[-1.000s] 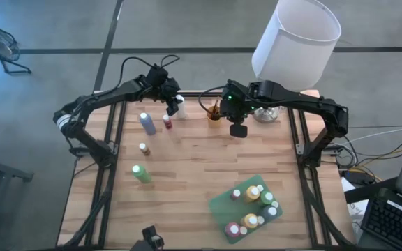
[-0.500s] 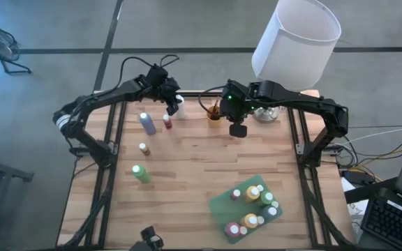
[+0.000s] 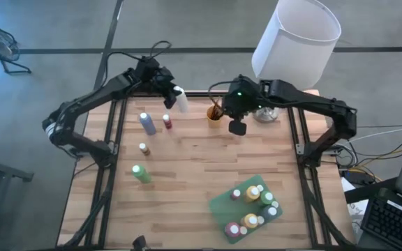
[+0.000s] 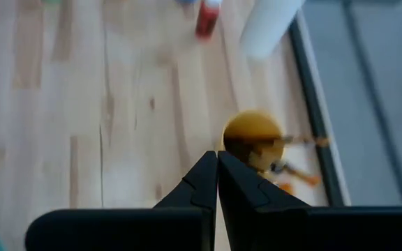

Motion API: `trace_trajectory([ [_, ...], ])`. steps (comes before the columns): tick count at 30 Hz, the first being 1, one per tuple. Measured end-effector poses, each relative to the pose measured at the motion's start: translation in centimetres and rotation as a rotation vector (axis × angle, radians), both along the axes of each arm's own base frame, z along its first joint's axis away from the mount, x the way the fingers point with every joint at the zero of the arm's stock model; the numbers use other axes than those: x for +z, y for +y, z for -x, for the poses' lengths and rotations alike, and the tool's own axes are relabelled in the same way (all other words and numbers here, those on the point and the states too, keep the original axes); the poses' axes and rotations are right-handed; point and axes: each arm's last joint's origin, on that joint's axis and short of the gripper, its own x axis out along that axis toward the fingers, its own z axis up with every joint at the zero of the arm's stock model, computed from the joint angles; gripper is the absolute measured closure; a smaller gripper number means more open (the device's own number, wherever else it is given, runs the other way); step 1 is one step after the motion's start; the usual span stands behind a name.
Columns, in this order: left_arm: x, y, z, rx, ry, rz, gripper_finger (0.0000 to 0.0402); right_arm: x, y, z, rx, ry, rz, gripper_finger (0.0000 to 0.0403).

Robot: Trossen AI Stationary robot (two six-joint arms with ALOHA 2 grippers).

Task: Pick & Place Paint Supplies
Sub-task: Put the big white paint bottle into the green bin

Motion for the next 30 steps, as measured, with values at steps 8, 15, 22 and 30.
trace_trajectory([
  [8,2.5,-3.6,0.2,-0.07,-0.077,-0.007,0.0273,0.0,3.6,1.7,-0.049,-0.161,0.147,0.0394],
  [15,3.5,-7.3,0.0,-0.073,-0.05,-0.042,0.0273,-2.8,4.8,3.9,-0.141,-0.27,0.04,0.0394],
  [22,4.5,-10.0,-0.4,-0.054,-0.058,-0.012,0.0273,-4.3,7.0,4.8,-0.079,-0.408,0.059,0.0394],
  [30,5.3,-12.6,-1.4,-0.083,-0.102,0.017,0.0273,-6.3,9.8,5.2,-0.137,-0.437,0.192,0.0394],
])
